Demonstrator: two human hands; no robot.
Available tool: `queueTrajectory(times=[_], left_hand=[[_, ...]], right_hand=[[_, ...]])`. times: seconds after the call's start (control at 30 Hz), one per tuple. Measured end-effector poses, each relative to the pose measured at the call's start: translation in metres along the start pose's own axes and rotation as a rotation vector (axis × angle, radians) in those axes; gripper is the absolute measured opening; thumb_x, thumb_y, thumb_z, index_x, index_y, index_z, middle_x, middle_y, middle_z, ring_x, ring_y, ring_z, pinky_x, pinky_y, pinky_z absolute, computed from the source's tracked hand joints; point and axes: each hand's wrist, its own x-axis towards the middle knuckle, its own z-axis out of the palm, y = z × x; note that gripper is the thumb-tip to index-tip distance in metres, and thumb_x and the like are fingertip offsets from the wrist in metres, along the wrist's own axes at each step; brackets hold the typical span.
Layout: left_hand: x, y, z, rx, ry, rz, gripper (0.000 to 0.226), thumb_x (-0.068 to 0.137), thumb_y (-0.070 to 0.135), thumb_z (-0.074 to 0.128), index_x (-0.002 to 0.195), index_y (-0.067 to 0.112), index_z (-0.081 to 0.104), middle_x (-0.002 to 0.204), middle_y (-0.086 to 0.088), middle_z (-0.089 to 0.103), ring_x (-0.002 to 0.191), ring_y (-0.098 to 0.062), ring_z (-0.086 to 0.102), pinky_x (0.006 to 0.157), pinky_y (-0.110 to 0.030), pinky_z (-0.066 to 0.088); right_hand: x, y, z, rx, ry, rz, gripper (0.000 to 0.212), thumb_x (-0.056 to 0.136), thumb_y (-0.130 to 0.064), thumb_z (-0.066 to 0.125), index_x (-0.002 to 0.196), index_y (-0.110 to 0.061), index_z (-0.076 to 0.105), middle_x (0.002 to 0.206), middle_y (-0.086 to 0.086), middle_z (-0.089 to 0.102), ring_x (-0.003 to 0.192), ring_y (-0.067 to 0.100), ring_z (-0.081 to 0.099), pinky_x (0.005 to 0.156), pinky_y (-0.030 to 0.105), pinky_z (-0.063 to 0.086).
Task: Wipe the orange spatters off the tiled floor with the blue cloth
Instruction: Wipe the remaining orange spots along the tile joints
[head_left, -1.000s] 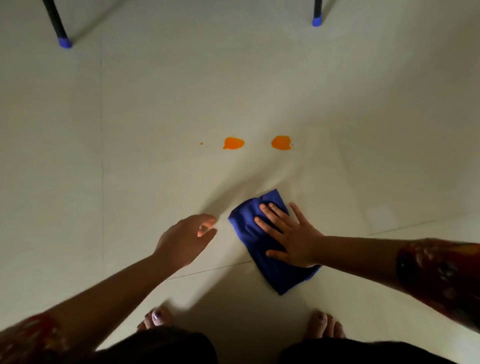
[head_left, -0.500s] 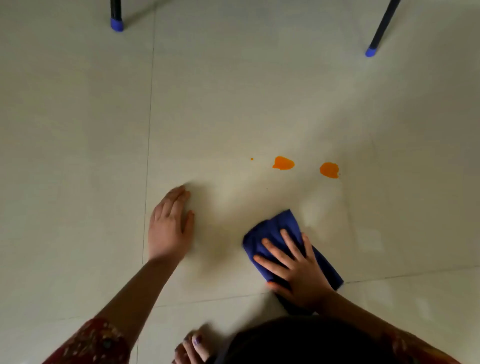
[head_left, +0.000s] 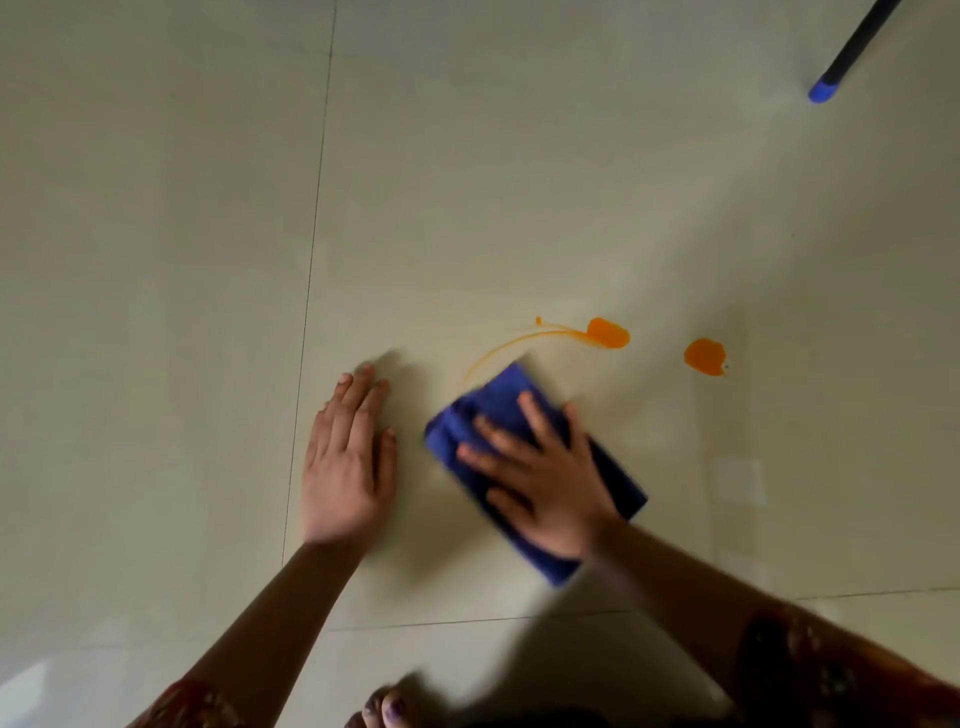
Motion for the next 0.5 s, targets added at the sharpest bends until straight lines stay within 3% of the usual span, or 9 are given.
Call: queueTrajectory(times=[0.1, 0.17, 0.27, 0.37, 0.43, 0.5], left_hand=[[-0.002, 0.000, 0.001, 0.031, 0.002, 0.005, 0.048, 0.096, 0.019, 0.042, 0.143, 0.010, 0.042, 0.154, -0.005, 0.033, 0.146, -0.019, 0.023, 0.115, -0.045, 0.027], [-0.002, -0.001, 0.003, 0.030, 0.024, 0.006, 0.047, 0.096, 0.018, 0.041, 0.142, 0.008, 0.043, 0.153, -0.006, 0.035, 0.145, -0.020, 0.025, 0.115, -0.044, 0.027], [-0.002, -0.003, 0.002, -0.032, 0.066, -0.020, 0.042, 0.096, 0.018, 0.039, 0.135, 0.003, 0.048, 0.149, -0.009, 0.041, 0.143, -0.022, 0.029, 0.115, -0.042, 0.029], [0.000, -0.004, 0.001, -0.073, 0.067, -0.022, 0.039, 0.096, 0.018, 0.040, 0.129, 0.002, 0.051, 0.147, -0.010, 0.043, 0.141, -0.023, 0.032, 0.115, -0.040, 0.030], [-0.001, -0.002, 0.003, -0.002, 0.049, 0.010, 0.041, 0.095, 0.019, 0.042, 0.133, 0.006, 0.050, 0.149, -0.008, 0.041, 0.142, -0.022, 0.031, 0.115, -0.041, 0.028], [-0.002, -0.001, 0.005, 0.069, 0.036, 0.010, 0.042, 0.095, 0.020, 0.042, 0.136, 0.009, 0.049, 0.151, -0.006, 0.040, 0.143, -0.021, 0.030, 0.115, -0.042, 0.027]], right_hand=[[0.059, 0.030, -0.006, 0.032, 0.099, 0.310, 0.050, 0.096, -0.049, 0.037, 0.146, -0.043, 0.036, 0.158, -0.010, 0.029, 0.147, 0.039, 0.017, 0.110, 0.063, 0.021], [0.093, 0.009, -0.008, 0.080, 0.153, 0.402, 0.053, 0.096, -0.050, 0.038, 0.147, -0.038, 0.037, 0.158, -0.006, 0.029, 0.147, 0.038, 0.019, 0.111, 0.058, 0.024], [0.076, -0.039, -0.004, 0.089, 0.079, 0.078, 0.057, 0.098, -0.050, 0.035, 0.151, -0.030, 0.031, 0.161, -0.001, 0.021, 0.150, 0.028, 0.014, 0.115, 0.048, 0.023], [0.023, -0.025, -0.004, 0.065, -0.049, -0.193, 0.057, 0.099, -0.049, 0.033, 0.153, -0.032, 0.024, 0.163, -0.004, 0.016, 0.150, 0.022, 0.011, 0.116, 0.041, 0.018], [0.024, 0.018, -0.001, 0.014, 0.004, -0.078, 0.056, 0.099, -0.047, 0.033, 0.152, -0.031, 0.029, 0.160, 0.000, 0.024, 0.148, 0.025, 0.020, 0.111, 0.045, 0.027], [0.052, 0.053, -0.003, 0.019, 0.104, 0.218, 0.054, 0.100, -0.044, 0.032, 0.151, -0.026, 0.033, 0.159, 0.004, 0.028, 0.147, 0.028, 0.023, 0.111, 0.048, 0.031]])
